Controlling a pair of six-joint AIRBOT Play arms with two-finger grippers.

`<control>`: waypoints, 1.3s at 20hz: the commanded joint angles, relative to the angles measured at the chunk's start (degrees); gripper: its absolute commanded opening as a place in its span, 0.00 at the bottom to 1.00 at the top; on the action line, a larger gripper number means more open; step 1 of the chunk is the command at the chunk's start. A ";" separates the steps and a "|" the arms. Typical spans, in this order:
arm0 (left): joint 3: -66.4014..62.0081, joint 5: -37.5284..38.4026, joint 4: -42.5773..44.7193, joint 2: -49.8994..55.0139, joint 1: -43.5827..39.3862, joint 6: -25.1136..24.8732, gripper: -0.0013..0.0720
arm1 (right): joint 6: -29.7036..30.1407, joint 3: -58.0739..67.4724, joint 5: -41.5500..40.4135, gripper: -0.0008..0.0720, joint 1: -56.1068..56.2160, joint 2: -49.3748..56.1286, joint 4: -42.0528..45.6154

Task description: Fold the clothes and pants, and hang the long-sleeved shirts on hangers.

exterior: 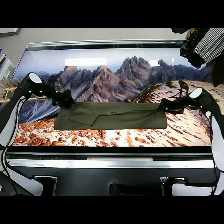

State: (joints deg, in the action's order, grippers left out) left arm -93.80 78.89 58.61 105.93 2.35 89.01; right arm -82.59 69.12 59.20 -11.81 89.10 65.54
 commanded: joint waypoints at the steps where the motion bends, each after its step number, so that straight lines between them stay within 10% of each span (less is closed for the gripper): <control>1: -2.40 2.14 1.07 -2.29 0.55 0.13 0.38 | 0.79 3.67 7.78 0.68 -5.40 -0.76 -0.90; 15: -3.45 5.11 4.68 -11.17 0.55 0.13 0.38 | 11.30 2.05 11.13 0.77 -6.56 10.60 -13.40; 18: -3.43 5.11 4.68 -11.17 0.68 0.11 0.38 | 11.08 2.05 10.23 0.58 -3.34 10.95 -12.76; 21: -3.43 5.14 4.66 -11.08 0.66 -0.11 0.36 | 10.62 2.23 10.80 0.06 -2.16 10.40 -13.09; 24: -2.64 4.66 4.61 -10.38 -0.39 -0.13 0.04 | 5.70 3.43 12.07 0.06 -2.86 5.99 -10.75; 26: -0.61 2.21 3.34 -9.81 -2.95 0.00 0.04 | 2.34 6.16 15.04 0.06 -3.28 1.49 -7.34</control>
State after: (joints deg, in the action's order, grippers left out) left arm -96.03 83.35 63.11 95.53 1.43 89.08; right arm -75.68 72.99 71.40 -14.85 94.98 54.81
